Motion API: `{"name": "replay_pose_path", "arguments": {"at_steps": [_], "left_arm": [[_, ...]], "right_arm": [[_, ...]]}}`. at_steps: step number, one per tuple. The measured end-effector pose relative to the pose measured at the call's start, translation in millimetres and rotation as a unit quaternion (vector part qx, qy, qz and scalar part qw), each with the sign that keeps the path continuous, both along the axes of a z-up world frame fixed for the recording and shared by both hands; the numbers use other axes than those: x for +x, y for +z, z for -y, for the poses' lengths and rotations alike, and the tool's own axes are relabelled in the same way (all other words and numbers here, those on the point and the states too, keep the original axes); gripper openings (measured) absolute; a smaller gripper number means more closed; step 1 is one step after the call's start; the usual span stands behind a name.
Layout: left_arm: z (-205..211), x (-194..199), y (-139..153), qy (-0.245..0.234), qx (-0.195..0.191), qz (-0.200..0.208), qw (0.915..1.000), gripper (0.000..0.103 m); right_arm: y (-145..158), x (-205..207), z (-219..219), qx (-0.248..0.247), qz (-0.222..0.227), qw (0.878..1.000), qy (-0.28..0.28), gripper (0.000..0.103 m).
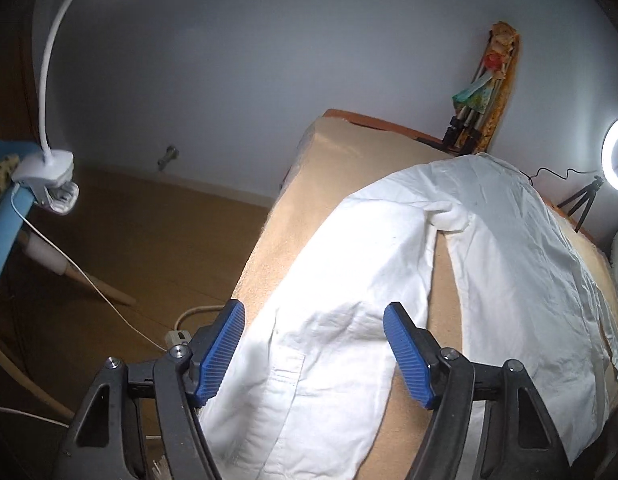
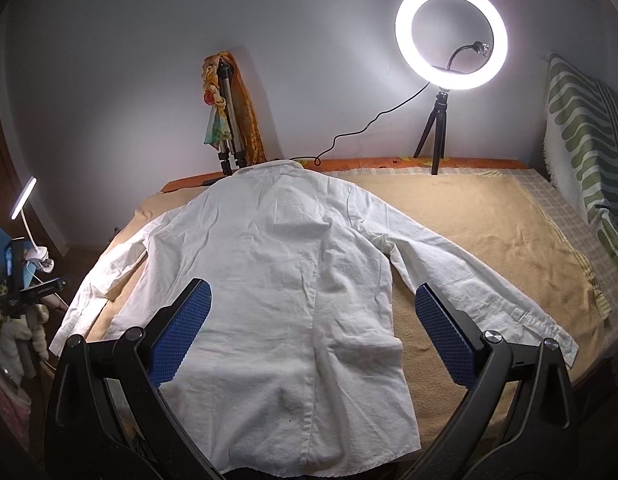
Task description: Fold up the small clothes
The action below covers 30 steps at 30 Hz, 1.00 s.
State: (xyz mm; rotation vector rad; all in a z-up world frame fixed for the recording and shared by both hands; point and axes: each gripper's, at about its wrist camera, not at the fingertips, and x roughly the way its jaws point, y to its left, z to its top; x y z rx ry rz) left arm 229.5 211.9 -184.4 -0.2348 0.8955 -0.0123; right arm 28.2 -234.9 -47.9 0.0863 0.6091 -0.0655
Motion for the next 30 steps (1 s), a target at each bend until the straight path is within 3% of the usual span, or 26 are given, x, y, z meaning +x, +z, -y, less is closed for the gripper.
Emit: {"name": "replay_pose_path", "arguments": {"at_steps": [3,7,9,11,14,16,25,30], "left_arm": [[-17.0,12.5,-16.1,0.007,-0.023,-0.018,0.9995,0.071],[-20.4,22.6,-32.9,0.003,-0.017,-0.045,0.9988,0.064],[-19.0,24.4,-38.6,-0.004,-0.029,-0.054,0.9981,0.046],[-16.4,25.7,-41.1,-0.01,-0.038,-0.059,0.9975,0.037],[-10.9,25.6,-39.5,-0.021,-0.039,-0.051,0.9977,0.012],[-7.8,24.7,-36.5,-0.028,-0.043,-0.042,0.9978,0.002],[-3.5,13.4,-14.5,-0.041,-0.079,-0.002,0.9961,0.0],[21.1,2.6,16.0,-0.068,-0.095,0.037,0.9925,0.0]], "right_arm": [[-4.2,1.1,-2.4,0.0,-0.006,1.0,0.004,0.103],[-10.2,1.9,-4.5,0.003,-0.013,1.0,0.01,0.103],[-11.6,1.8,-5.7,0.004,-0.015,1.0,0.012,0.103],[-12.6,0.3,-5.9,0.0,-0.016,1.0,0.014,0.103],[-13.9,-0.3,-5.0,-0.004,-0.019,1.0,0.015,0.103],[-15.2,0.3,-3.7,-0.003,-0.021,1.0,0.014,0.103],[-16.5,1.4,1.7,0.004,-0.023,1.0,0.013,0.103],[-14.9,14.4,0.6,0.018,-0.033,0.999,0.033,0.103]]}}
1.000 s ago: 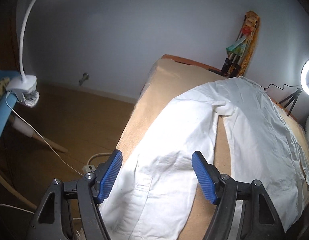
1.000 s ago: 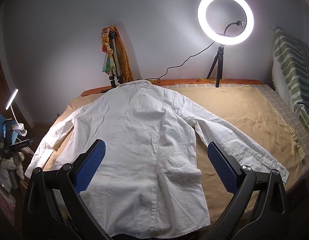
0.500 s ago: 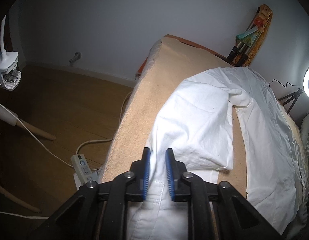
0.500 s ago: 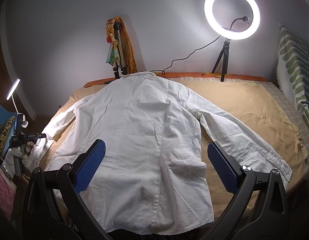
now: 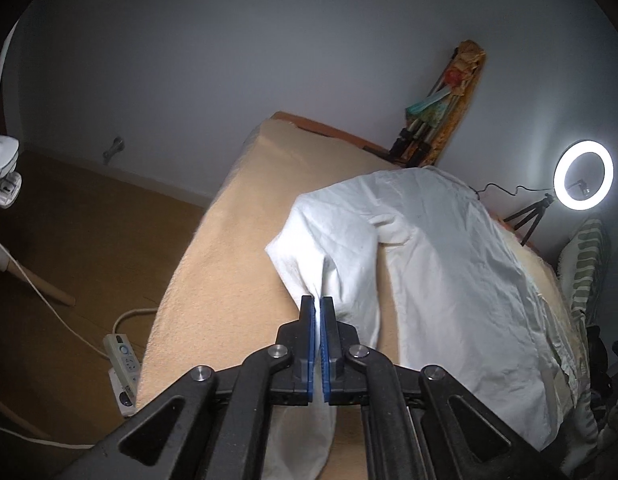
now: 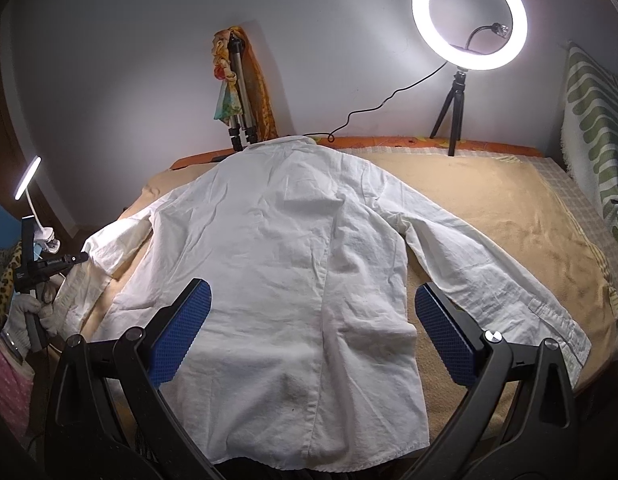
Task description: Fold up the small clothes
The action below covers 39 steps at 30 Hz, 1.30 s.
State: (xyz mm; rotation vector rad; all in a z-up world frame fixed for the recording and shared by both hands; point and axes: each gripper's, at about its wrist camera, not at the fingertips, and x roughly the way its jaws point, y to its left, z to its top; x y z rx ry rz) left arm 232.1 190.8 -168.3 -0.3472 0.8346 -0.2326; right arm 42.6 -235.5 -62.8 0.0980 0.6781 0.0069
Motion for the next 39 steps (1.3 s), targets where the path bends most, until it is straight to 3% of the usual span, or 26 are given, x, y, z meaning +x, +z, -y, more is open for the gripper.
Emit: {"name": "replay_pose_path", "arguments": {"at_steps": [4,8,11,16,17,18,20,25,29,33,37,39], "left_arm": [[43.9,-11.1,30.1,-0.051,-0.004,0.04,0.9979,0.0],[98.2,-21.6,42.4,-0.112,-0.008,0.054,0.9922,0.0],[142.8,-30.6,36.5,-0.154,0.011,0.052,0.9866,0.0],[184.8,-43.1,11.6,-0.196,0.052,0.034,0.9785,0.0],[188.4,-45.1,7.6,-0.204,0.053,0.028,0.9771,0.001],[192.0,-46.3,5.2,-0.21,0.055,0.019,0.9761,0.012],[191.1,-53.3,5.5,-0.211,0.059,0.01,0.9757,0.034],[159.8,-92.9,31.1,-0.203,0.063,0.038,0.9764,0.039],[108.4,-113.6,36.2,-0.137,0.083,0.042,0.9862,0.058],[67.2,-105.8,7.0,-0.094,0.064,-0.009,0.9935,0.058],[69.3,-101.9,-21.4,-0.112,0.029,-0.046,0.9922,0.057],[74.8,-106.1,-23.2,-0.119,0.025,-0.045,0.9915,0.054]], "right_arm": [[5.2,10.7,-4.4,0.031,0.009,0.999,0.03,0.102],[4.0,25.8,-13.9,0.05,0.004,0.997,0.065,0.088],[-4.6,43.2,-17.0,0.087,-0.024,0.992,0.09,0.074],[-21.6,77.6,-27.9,0.126,-0.071,0.981,0.127,0.066],[-24.6,84.4,-31.2,0.13,-0.078,0.98,0.133,0.065],[-26.4,91.8,-35.6,0.135,-0.084,0.977,0.139,0.065],[-31.1,109.9,-47.0,0.147,-0.102,0.972,0.153,0.065],[-43.3,150.6,-94.4,0.15,-0.141,0.96,0.188,0.065],[-52.5,178.5,-136.7,0.14,-0.165,0.953,0.213,0.065],[-67.3,205.5,-166.9,0.151,-0.199,0.941,0.229,0.065],[-86.8,216.8,-182.7,0.129,-0.224,0.939,0.226,0.065],[-96.5,216.7,-183.7,0.118,-0.237,0.937,0.227,0.059]]}}
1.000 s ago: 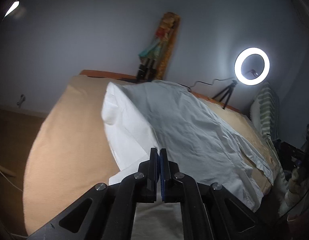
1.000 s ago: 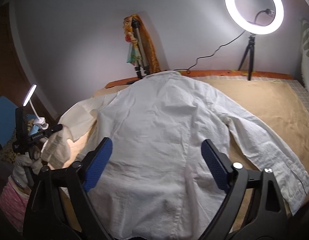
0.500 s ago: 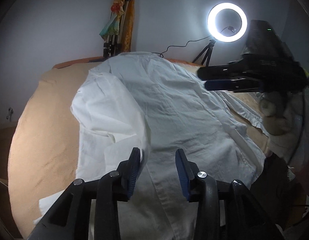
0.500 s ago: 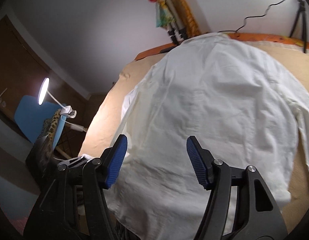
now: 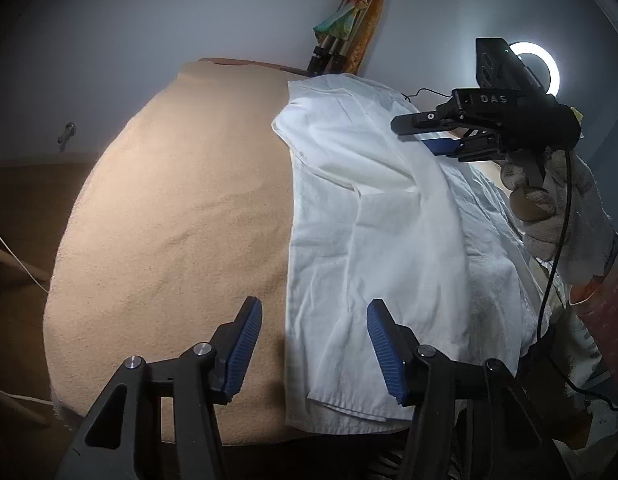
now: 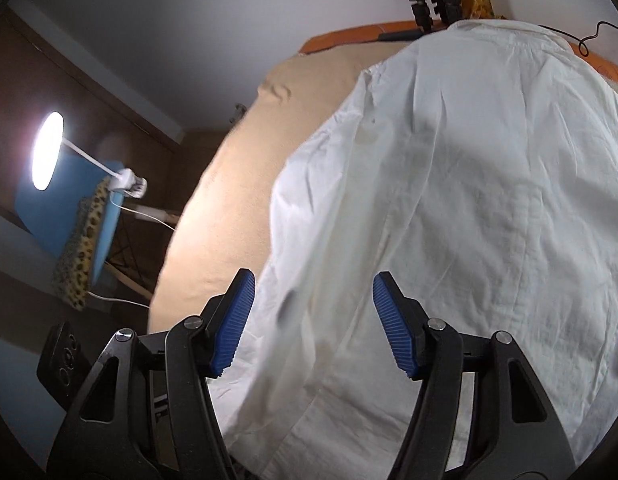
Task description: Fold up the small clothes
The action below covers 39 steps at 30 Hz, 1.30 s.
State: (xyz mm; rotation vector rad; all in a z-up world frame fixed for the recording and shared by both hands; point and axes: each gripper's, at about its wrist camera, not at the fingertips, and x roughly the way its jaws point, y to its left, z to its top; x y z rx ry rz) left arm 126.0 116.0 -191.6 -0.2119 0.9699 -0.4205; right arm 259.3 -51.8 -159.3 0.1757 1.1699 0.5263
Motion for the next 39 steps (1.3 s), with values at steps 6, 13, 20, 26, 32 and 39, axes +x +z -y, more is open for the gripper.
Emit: {"name": "replay_pose_path", "arguments": {"at_steps": [6,13,20,26,32,39], "left_arm": [[28.5,-11.1,-2.0,-0.012,0.002,-0.008,0.9999,0.046],[39.4,-3.8,-12.7,-0.009,0.028,-0.013,0.9995,0.002],[18.6,-38.1,34.9,0.013,-0.001,0.02,0.9997,0.0],[2.7,-56.7,36.7,0.051,0.003,0.01,0.9987,0.0],[4.3,-51.0,2.9,0.049,0.009,-0.044,0.9978,0.0],[18.2,-70.7,9.2,0.026,0.001,-0.029,0.9992,0.0]], "right_arm": [[-31.2,-1.6,15.3,-0.039,-0.031,0.999,-0.008,0.049],[-38.5,1.0,15.6,-0.006,-0.036,0.999,0.001,0.044],[-39.9,1.2,5.8,0.1,-0.067,0.993,0.003,0.01],[-41.3,-2.1,4.9,0.136,-0.04,0.99,0.011,0.009],[-54.4,-4.3,-2.2,0.032,-0.032,0.999,0.014,0.007],[-5.6,-4.6,-30.2,-0.076,0.048,0.995,0.036,0.039]]}}
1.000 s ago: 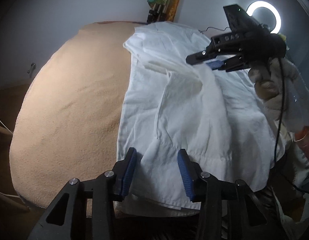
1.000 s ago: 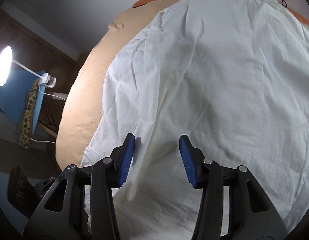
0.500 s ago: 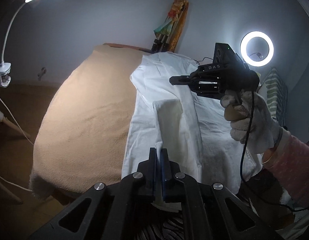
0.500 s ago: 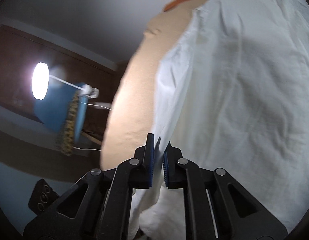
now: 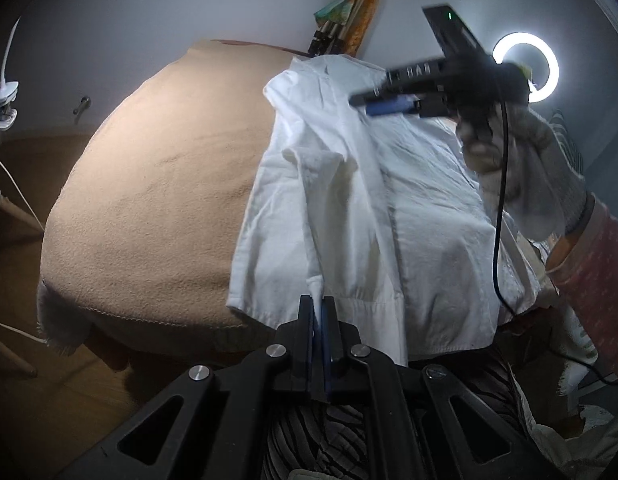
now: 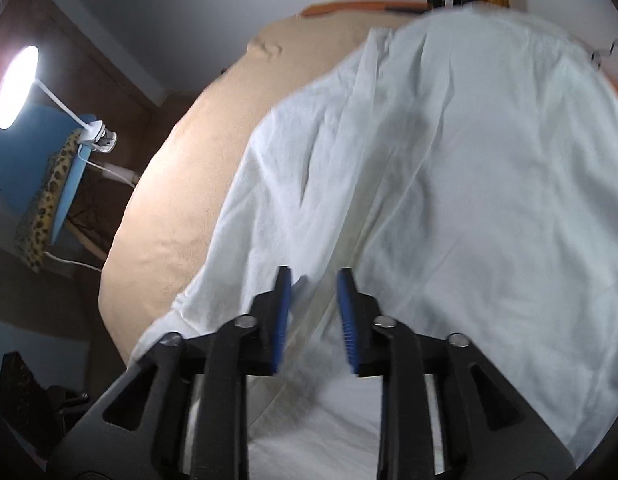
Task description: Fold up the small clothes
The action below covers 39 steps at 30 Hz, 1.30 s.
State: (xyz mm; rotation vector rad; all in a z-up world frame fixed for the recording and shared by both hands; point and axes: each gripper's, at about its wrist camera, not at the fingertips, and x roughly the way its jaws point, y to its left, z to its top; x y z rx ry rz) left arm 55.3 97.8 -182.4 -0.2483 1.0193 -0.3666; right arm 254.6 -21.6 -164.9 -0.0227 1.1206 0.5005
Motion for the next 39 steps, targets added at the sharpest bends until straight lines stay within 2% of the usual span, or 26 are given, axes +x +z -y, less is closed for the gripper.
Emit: {"name": "replay_pose_path", "arguments": {"at_steps": [1,3,4,5,7,9,11,13,14,15,16,18,19,23,25,28,29,30,31,32,33,36,39], "left_arm": [[1.0,0.6,0.1,0.001,0.003,0.003,1.0,0.0],[1.8,2.8,-2.4,0.0,0.003,0.002,1.0,0.001],[0.6,3.7,-3.4,0.0,-0.001,0.001,1.0,0.001],[-0.8,4.4,-4.2,0.0,-0.004,0.0,1.0,0.002],[-3.7,5.3,-5.3,0.004,-0.007,-0.003,1.0,0.013],[-7.4,6.8,-3.8,0.012,-0.019,0.003,0.9997,0.032],[-11.0,11.1,-4.7,0.02,-0.028,0.001,0.9994,0.036],[-14.1,16.3,-7.4,0.022,-0.041,-0.002,0.9989,0.033],[-14.3,18.5,-9.5,0.022,-0.042,-0.004,0.9989,0.029],[-13.8,20.4,-11.9,0.02,-0.042,-0.007,0.9989,0.021],[-12.4,22.3,-14.6,0.017,-0.041,-0.012,0.9989,0.018],[-9.9,23.0,-18.1,0.02,-0.034,-0.013,0.9991,0.0],[-11.4,22.7,-18.3,0.024,-0.034,-0.013,0.999,0.0],[-22.2,18.6,-15.2,0.048,-0.04,-0.006,0.998,0.0],[-23.2,19.2,-16.7,0.054,-0.026,-0.005,0.9982,0.0],[-26.4,20.1,-16.9,0.064,-0.025,-0.011,0.9976,0.0],[-29.4,19.2,-15.2,0.068,-0.026,-0.009,0.9973,0.011],[-31.9,17.5,-13.3,0.075,-0.021,-0.003,0.997,0.03],[-34.0,15.7,-11.1,0.083,-0.013,0.005,0.9965,0.036],[-36.3,13.5,-10.4,0.086,-0.01,0.01,0.9962,0.038],[-37.1,13.4,-11.3,0.082,-0.013,0.008,0.9965,0.04],[-34.3,15.1,-15.1,0.074,-0.006,0.004,0.9973,0.041],[-26.2,17.5,-20.5,0.059,-0.004,-0.005,0.9982,0.04]], "right_arm": [[10.9,1.6,-4.6,-0.002,0.018,1.0,0.008,0.043],[23.8,10.8,-17.0,-0.019,0.045,0.999,0.018,0.068],[26.2,19.5,-23.6,-0.04,0.053,0.998,0.009,0.07],[26.3,27.6,-25.1,-0.053,0.055,0.997,0.004,0.071],[22.4,52.8,-25.1,-0.078,0.053,0.995,-0.017,0.071],[13.8,78.6,-21.2,-0.071,0.032,0.996,-0.046,0.071],[-3.5,101.9,-12.8,-0.033,-0.016,0.997,-0.069,0.071],[-15.1,115.9,-12.4,-0.012,-0.036,0.996,-0.077,0.071],[-18.7,119.4,-13.3,-0.001,-0.041,0.996,-0.074,0.069],[-22.3,122.1,-14.0,0.015,-0.048,0.996,-0.07,0.053],[-26.2,124.2,-14.3,0.035,-0.062,0.995,-0.066,0.042],[-29.0,123.9,-10.6,0.046,-0.061,0.995,-0.071,0.018],[-27.1,124.9,-7.2,0.055,-0.059,0.994,-0.072,0.009],[-17.0,125.2,26.5,0.159,-0.041,0.98,-0.109,0.004],[-27.0,130.0,31.4,0.144,-0.045,0.98,-0.131,0.004],[-33.0,125.8,17.8,0.07,-0.024,0.99,-0.118,0.003],[-30.3,124.4,14.6,0.062,-0.018,0.992,-0.111,0.004],[-26.0,122.5,12.4,0.059,-0.021,0.993,-0.104,0.004],[-21.5,121.5,10.3,0.054,-0.029,0.993,-0.097,0.005],[-16.8,120.9,8.4,0.038,-0.034,0.994,-0.093,0.015],[-9.6,118.2,5.1,0.017,-0.029,0.995,-0.091,0.031],[22.5,100.8,-4.7,-0.026,0.022,0.997,-0.069,0.056],[34.8,84.9,-23.5,-0.016,0.008,1.0,-0.024,0.058]]}}
